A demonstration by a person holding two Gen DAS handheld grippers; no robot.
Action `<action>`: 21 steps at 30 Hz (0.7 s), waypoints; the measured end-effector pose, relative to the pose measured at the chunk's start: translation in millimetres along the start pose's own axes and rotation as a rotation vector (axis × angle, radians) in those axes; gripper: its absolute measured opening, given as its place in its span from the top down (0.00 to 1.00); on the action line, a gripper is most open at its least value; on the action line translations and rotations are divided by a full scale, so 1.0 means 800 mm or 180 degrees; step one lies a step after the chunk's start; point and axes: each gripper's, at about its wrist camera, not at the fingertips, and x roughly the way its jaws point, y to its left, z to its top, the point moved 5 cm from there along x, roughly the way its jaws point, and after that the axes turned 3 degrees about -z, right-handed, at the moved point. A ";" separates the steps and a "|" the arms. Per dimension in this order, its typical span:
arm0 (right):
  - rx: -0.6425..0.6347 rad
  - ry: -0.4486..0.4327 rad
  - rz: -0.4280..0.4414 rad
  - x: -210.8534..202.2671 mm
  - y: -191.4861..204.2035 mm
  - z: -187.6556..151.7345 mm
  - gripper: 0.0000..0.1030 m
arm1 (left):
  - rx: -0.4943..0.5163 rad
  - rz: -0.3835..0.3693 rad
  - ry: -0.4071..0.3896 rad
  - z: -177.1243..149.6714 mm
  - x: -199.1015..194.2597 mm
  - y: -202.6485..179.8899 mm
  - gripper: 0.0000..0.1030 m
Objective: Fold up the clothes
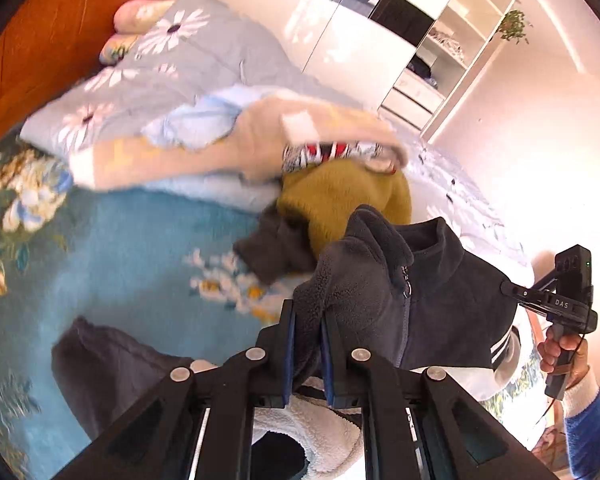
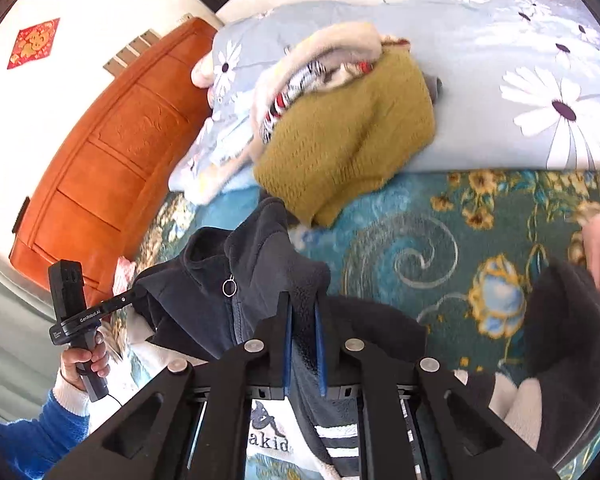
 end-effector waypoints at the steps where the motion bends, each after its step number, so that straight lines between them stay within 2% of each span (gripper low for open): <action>1: 0.0006 -0.0103 0.0003 -0.002 0.000 0.019 0.90 | 0.0057 -0.0002 -0.0070 0.021 0.001 -0.004 0.89; 2: 0.0013 -0.0205 0.0005 -0.004 0.000 0.038 0.90 | 0.0114 0.0074 -0.0112 0.043 0.009 -0.003 0.88; 4: 0.0037 -0.0406 -0.0031 -0.007 -0.002 0.077 0.90 | 0.0018 0.0167 -0.0078 0.076 0.038 0.011 0.88; 6: 0.0117 -0.0488 -0.0261 0.010 -0.013 0.106 0.90 | -0.0220 0.0224 0.0037 0.090 0.076 0.034 0.88; 8: 0.0190 -0.0447 -0.0415 0.038 -0.023 0.122 0.90 | -0.0469 0.0306 0.0223 0.086 0.117 0.057 0.88; 11: 0.0276 -0.0203 -0.0568 0.089 -0.039 0.117 0.90 | -0.0602 0.0426 0.0458 0.060 0.164 0.074 0.88; 14: 0.0294 0.0012 -0.0712 0.128 -0.054 0.101 0.90 | -0.0646 0.0423 0.0567 0.040 0.178 0.074 0.85; 16: 0.0297 0.0065 -0.0766 0.136 -0.063 0.090 0.90 | -0.0675 0.0398 0.0618 0.032 0.181 0.074 0.80; 17: 0.0294 0.0068 -0.0783 0.136 -0.067 0.087 0.88 | -0.0679 0.0374 0.0601 0.035 0.175 0.074 0.74; 18: 0.0290 0.0054 -0.0794 0.131 -0.070 0.086 0.87 | -0.0683 0.0351 0.0584 0.038 0.169 0.073 0.63; 20: 0.0268 0.0004 -0.0821 0.118 -0.073 0.088 0.85 | -0.0708 0.0263 0.0465 0.046 0.144 0.072 0.55; 21: 0.0253 -0.0049 -0.0835 0.107 -0.073 0.090 0.83 | -0.0733 0.0209 0.0387 0.048 0.127 0.072 0.54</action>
